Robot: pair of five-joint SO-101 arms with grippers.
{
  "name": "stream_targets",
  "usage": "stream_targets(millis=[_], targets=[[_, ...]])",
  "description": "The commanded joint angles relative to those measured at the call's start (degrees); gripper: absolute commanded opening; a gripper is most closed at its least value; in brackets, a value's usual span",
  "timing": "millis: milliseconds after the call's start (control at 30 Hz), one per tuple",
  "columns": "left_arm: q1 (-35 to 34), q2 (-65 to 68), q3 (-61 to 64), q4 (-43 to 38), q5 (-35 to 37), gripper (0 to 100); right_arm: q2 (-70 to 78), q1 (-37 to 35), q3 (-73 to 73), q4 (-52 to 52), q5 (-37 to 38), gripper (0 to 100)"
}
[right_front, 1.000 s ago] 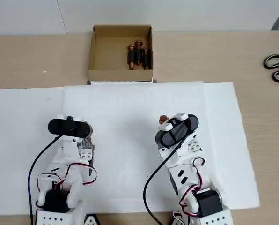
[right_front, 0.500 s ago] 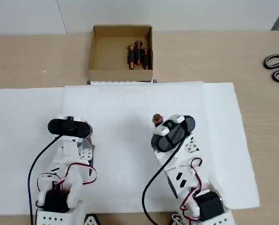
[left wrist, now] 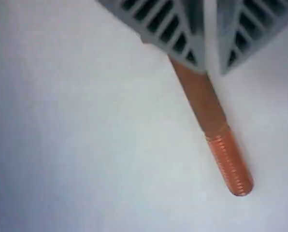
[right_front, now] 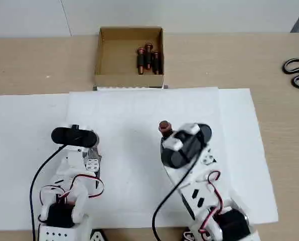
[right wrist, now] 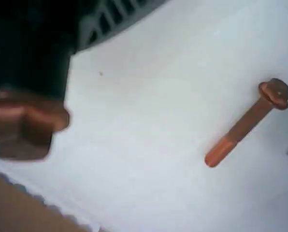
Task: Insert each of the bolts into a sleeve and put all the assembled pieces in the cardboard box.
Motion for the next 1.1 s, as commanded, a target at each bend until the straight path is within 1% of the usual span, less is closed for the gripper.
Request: stream_targets(millis=[0, 100, 200, 400, 533, 800, 900, 1000, 1067], targets=[[-0.2, -0.6, -0.2, -0.1, -0.1, 1, 11.1, 1.5, -10.9, 0.0, -0.4, 0.2], [-0.2, -0.6, -0.2, -0.1, -0.1, 1, 20.8, 2.1, -17.9, 0.0, -2.5, 0.2], [-0.2, -0.6, -0.2, -0.1, -0.1, 1, 27.6, 3.6, -23.3, 0.0, -2.8, 0.2], [-0.2, -0.6, -0.2, -0.1, -0.1, 1, 35.4, 6.2, -29.1, -0.6, -0.9, 0.2], [-0.2, -0.6, -0.2, -0.1, -0.1, 1, 42.3, 7.7, -32.7, -3.3, -0.9, 0.2], [-0.2, -0.6, -0.2, -0.1, -0.1, 1, 60.3, 8.1, -48.7, -3.2, -1.0, 0.2], [-0.2, -0.6, -0.2, -0.1, -0.1, 1, 65.5, 10.2, -53.1, -3.6, -0.9, 0.2], [-0.2, -0.6, -0.2, -0.1, -0.1, 1, 71.3, 10.9, -56.5, -3.6, 1.1, 0.2], [-0.2, -0.6, -0.2, -0.1, -0.1, 1, 75.2, 11.5, -59.0, -3.7, 1.1, 0.2]])
